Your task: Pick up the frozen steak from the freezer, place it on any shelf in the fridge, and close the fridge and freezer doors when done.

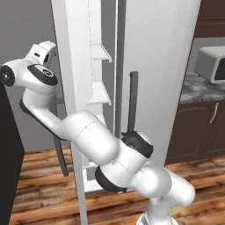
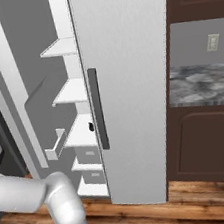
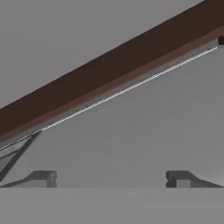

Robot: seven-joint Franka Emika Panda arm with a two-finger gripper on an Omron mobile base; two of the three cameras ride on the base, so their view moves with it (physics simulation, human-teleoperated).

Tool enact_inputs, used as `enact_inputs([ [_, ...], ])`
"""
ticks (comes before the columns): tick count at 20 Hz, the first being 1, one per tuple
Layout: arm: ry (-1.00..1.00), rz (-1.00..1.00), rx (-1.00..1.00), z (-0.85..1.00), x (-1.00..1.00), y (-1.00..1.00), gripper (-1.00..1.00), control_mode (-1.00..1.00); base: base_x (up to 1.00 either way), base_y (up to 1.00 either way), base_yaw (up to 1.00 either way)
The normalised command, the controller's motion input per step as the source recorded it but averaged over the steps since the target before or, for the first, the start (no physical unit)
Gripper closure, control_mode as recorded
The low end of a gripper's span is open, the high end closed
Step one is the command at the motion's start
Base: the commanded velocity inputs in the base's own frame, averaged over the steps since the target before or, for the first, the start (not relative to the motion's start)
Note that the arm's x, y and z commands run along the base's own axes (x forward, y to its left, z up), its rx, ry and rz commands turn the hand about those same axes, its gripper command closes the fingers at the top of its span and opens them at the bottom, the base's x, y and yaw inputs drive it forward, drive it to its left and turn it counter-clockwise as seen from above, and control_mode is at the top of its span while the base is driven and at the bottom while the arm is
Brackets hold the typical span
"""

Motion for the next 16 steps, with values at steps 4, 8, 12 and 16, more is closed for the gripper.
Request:
enact_inputs([
  [4, 0.0, 0.0, 0.0, 0.0, 0.47, -0.59, -1.0, -1.0, 0.0, 0.0, 0.0],
  [8, 0.0, 0.0, 0.02, 0.0, 0.32, -0.81, -1.0, -1.0, 0.0, 0.0, 0.0],
  [12, 0.0, 0.0, 0.06, 0.0, 0.25, -0.98, -1.0, -1.0, 0.0, 0.0, 0.0],
  [16, 0.0, 0.0, 0.07, 0.0, 0.24, -1.0, -1.0, -1.0, 0.0, 0.0, 0.0],
])
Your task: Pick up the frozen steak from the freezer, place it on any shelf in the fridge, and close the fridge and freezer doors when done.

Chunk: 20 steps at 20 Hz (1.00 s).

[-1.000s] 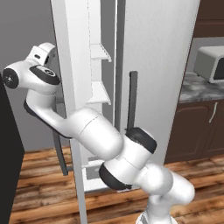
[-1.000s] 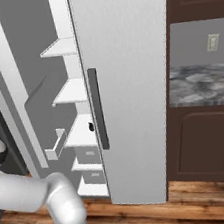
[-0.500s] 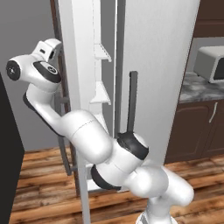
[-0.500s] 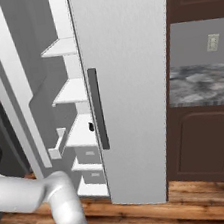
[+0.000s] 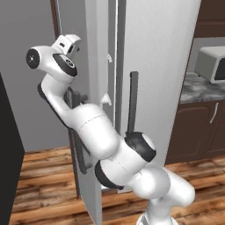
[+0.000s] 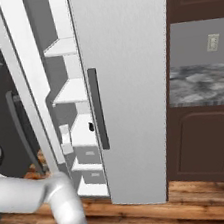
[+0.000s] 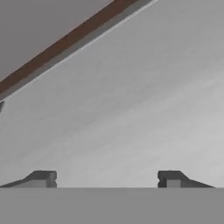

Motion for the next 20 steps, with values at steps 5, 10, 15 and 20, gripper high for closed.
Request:
enact_inputs([
  [5, 0.0, 0.0, 0.08, 0.0, 0.42, -0.96, -1.0, -1.0, 0.0, 0.0, 0.0],
  [10, -0.02, 0.0, 0.07, 0.0, 0.56, -0.74, -1.0, -1.0, 0.0, 0.0, 0.0],
  [15, -0.05, 0.0, 0.05, 0.0, 0.57, -0.5, -1.0, -1.0, 0.0, 0.0, 0.0],
  [20, 0.0, 0.0, 0.03, 0.0, 0.61, -0.33, -1.0, -1.0, 0.0, 0.0, 0.0],
])
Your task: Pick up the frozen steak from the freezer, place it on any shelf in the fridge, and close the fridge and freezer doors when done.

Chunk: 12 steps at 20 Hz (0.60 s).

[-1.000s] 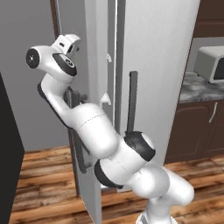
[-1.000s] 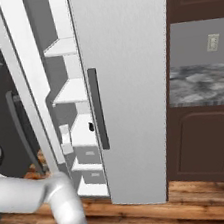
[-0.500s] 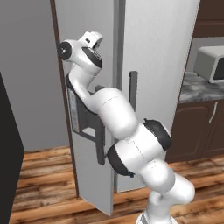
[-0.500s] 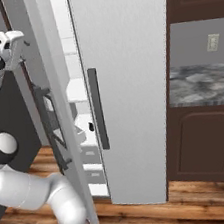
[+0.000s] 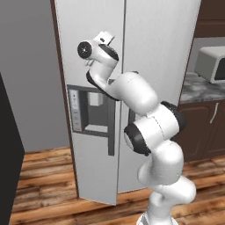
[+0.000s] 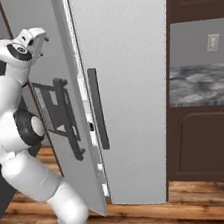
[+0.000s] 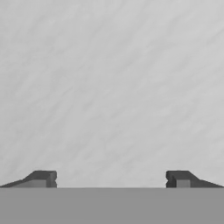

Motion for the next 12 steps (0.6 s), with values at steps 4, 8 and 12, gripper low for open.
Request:
enact_inputs([
  [4, 0.0, 0.0, 0.01, 0.0, 0.62, -0.16, -1.0, -1.0, 0.0, 0.0, 0.0],
  [8, 0.0, 0.0, 0.0, 0.0, 0.63, -0.08, -1.0, -1.0, 0.0, 0.0, 0.0],
  [12, 0.0, 0.0, 0.0, 0.0, 0.71, -0.01, -1.0, -1.0, 0.0, 0.0, 0.0],
])
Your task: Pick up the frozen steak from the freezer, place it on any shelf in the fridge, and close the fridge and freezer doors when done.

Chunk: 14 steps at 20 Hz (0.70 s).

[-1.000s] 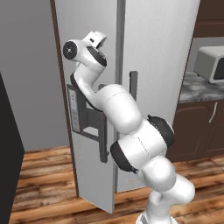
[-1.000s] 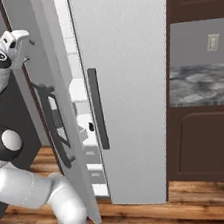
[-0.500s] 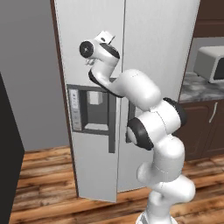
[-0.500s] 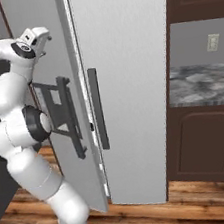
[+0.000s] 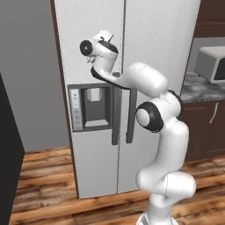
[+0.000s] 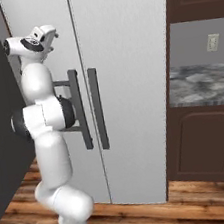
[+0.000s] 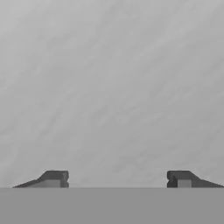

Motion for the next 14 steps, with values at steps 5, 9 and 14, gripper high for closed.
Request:
enact_inputs([
  [5, 0.01, -0.03, 0.0, 0.0, 0.71, 0.0, -1.0, -1.0, 0.0, 0.0, 0.0],
  [9, -0.12, -0.03, 0.0, -0.01, -0.49, -0.19, -1.0, -1.0, 0.0, 0.0, 0.0],
  [14, -0.47, 0.0, 0.0, -0.2, -1.0, -0.03, -1.0, -1.0, 0.0, 0.0, 0.0],
])
